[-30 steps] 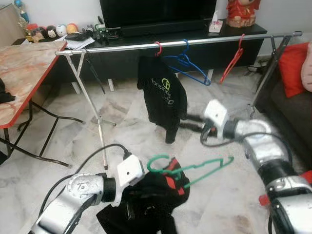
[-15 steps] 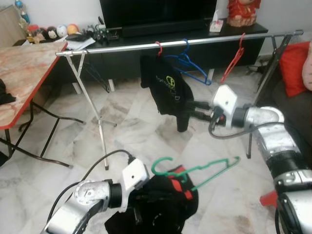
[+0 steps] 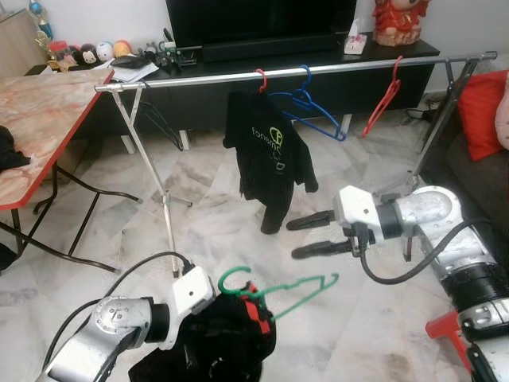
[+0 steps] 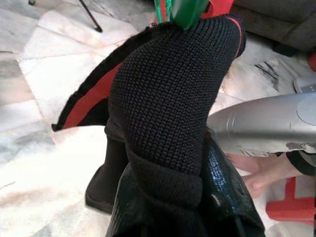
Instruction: Hang hanger
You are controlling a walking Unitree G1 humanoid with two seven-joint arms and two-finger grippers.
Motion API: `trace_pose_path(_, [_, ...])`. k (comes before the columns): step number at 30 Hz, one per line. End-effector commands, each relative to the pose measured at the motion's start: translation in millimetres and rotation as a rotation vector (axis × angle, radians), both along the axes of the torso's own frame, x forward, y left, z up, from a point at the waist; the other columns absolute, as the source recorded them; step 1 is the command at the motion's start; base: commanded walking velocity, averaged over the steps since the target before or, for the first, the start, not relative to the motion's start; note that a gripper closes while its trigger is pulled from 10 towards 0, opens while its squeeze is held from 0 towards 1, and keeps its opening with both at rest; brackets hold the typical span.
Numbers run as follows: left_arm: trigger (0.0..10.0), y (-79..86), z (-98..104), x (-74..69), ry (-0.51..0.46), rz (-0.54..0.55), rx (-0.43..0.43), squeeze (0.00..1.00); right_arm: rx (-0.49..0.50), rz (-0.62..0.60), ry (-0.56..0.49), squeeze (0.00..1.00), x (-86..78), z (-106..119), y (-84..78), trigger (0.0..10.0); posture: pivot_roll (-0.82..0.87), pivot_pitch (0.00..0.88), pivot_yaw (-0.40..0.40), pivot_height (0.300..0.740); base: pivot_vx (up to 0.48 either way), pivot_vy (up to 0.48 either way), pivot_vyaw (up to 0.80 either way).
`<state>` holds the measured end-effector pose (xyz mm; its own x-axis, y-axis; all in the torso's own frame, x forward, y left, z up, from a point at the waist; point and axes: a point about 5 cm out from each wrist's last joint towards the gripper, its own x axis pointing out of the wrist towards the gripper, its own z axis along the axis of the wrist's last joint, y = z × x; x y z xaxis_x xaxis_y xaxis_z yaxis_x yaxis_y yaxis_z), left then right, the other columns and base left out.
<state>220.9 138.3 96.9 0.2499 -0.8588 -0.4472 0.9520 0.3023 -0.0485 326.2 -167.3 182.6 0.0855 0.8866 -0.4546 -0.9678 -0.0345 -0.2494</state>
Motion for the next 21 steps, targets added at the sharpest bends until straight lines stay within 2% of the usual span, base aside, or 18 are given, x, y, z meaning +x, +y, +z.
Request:
trace_pose_path(1, [10.0, 0.2, 8, 4.7, -0.065, -0.028, 0.028, 0.0, -0.003, 0.059, 0.004, 1.0, -4.9, 2, 6.4, 10.0, -0.11, 0.0, 0.069, 0.74, 0.0, 0.0, 0.0])
trace_pose_path(3, [10.0, 0.1, 10, 8.4, -0.084, -0.017, 0.037, 0.0, -0.012, 0.071, -0.001, 1.0, -7.2, 0, 8.8, 10.0, -0.11, 0.0, 0.069, 0.74, 0.0, 0.0, 0.0])
trace_pose_path(4, [10.0, -1.5, 13, 9.8, -0.101, -0.026, 0.037, 0.0, -0.026, 0.082, -0.002, 0.3, -9.2, -4, 11.8, 10.0, -0.11, 0.0, 0.069, 0.74, 0.0, 0.0, 0.0])
trace_pose_path(5, [10.0, -1.9, 14, 10.0, -0.105, -0.029, 0.038, 0.0, -0.029, 0.085, -0.002, 0.0, -9.8, -5, 12.4, 10.0, -0.11, 0.0, 0.069, 0.74, 0.0, 0.0, 0.0])
trace_pose_path(13, [10.0, -5.0, 20, 14.0, -0.153, -0.055, 0.071, 0.0, -0.059, 0.096, 0.024, 0.0, -13.8, -16, 20.1, 10.0, -0.1, 0.0, 0.067, 0.74, 0.0, 0.0, 0.0])
trace_pose_path(15, [10.0, -6.5, 23, 15.5, -0.171, -0.058, 0.065, 0.0, -0.095, 0.112, 0.033, 0.0, -16.8, -23, 21.0, 10.0, -0.1, 0.0, 0.068, 0.74, 0.0, 0.0, 0.0])
trace_pose_path(21, [10.0, -6.8, 23, 15.8, -0.173, -0.059, 0.065, 0.0, -0.1, 0.113, 0.033, 0.0, -17.2, -24, 21.3, 10.0, -0.1, 0.0, 0.068, 0.74, 0.0, 0.0, 0.0])
